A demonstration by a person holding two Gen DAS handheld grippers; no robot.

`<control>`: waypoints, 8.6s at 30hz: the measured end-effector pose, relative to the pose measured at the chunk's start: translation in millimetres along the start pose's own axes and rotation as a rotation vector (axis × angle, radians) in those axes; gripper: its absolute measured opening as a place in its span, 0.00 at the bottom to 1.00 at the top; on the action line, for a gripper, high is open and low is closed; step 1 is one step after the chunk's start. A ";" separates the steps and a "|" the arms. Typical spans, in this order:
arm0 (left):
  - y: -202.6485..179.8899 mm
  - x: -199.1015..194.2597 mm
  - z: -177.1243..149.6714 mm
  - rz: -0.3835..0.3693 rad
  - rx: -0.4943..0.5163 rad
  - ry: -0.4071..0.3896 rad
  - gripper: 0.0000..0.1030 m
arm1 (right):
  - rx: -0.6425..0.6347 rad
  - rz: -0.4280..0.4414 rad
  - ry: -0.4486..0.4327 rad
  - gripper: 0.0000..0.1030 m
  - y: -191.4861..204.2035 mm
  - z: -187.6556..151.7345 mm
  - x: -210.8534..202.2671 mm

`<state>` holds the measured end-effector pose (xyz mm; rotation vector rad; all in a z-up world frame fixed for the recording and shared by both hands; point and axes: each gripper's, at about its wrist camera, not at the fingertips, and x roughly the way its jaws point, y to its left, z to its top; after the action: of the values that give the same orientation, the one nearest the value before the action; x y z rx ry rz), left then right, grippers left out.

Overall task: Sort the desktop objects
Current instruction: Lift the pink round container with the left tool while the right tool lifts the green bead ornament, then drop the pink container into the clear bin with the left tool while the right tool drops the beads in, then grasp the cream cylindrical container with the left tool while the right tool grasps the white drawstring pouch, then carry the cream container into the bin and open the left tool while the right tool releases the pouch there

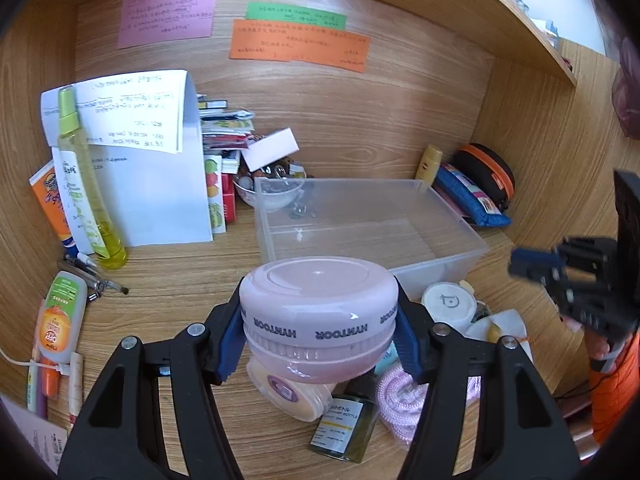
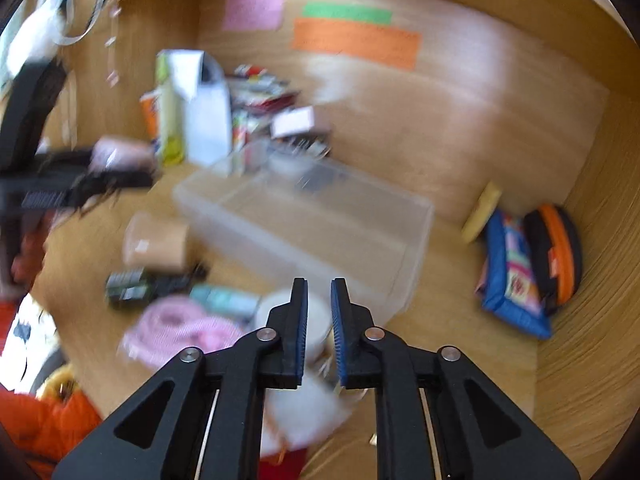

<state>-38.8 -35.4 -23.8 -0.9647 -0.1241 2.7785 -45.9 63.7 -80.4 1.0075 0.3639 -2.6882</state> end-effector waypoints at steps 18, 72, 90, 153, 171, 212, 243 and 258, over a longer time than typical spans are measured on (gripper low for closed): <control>-29.3 26.5 -0.9 -0.084 0.028 0.075 0.60 | -0.035 0.100 0.209 0.40 12.4 -32.0 42.9; -12.5 131.6 57.8 -0.043 0.039 0.250 0.60 | 0.191 0.075 0.005 0.28 -58.5 69.0 108.0; -15.9 147.7 64.1 -0.008 0.076 0.278 0.72 | 0.169 0.073 0.098 0.29 -57.0 58.4 135.6; 24.3 94.0 -48.2 -0.109 -0.158 0.385 0.95 | 0.189 0.060 0.125 0.82 20.0 -46.4 34.3; 18.4 95.2 -53.2 -0.027 -0.085 0.268 0.83 | 0.220 0.127 0.116 0.55 16.1 -57.2 42.5; 28.9 16.0 20.7 0.072 -0.084 -0.054 0.83 | 0.262 0.060 -0.220 0.39 -47.4 47.1 -3.8; 4.5 130.9 71.3 0.077 -0.043 0.054 0.83 | 0.294 0.091 -0.021 0.40 -67.4 67.3 112.8; -23.5 139.7 64.1 0.122 0.070 0.084 0.72 | 0.244 0.066 0.104 0.40 -55.6 58.2 145.3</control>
<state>-182.2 16.3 -54.5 -1.1038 0.0452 2.8244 -204.8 76.9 -126.9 1.2070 0.0197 -2.6730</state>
